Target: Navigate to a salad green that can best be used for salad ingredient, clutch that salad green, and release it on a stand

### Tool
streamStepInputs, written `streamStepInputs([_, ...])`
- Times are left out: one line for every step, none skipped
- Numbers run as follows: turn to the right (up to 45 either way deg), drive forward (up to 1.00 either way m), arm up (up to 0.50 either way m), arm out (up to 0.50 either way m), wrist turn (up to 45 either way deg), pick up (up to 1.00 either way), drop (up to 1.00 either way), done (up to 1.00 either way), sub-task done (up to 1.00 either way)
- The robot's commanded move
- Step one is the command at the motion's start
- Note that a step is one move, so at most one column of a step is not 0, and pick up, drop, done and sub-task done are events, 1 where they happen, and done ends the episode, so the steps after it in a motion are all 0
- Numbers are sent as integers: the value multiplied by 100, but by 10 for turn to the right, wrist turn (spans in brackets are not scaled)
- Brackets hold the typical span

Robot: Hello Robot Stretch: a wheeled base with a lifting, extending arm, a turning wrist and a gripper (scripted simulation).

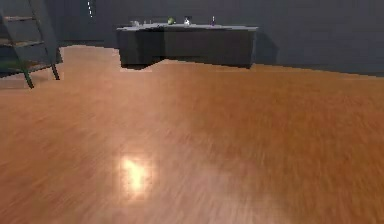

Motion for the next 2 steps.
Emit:
streamStepInputs([0,100,0,0,0,0,0,0,0])
streamStepInputs([0,100,0,0,0,0,0,0,0])
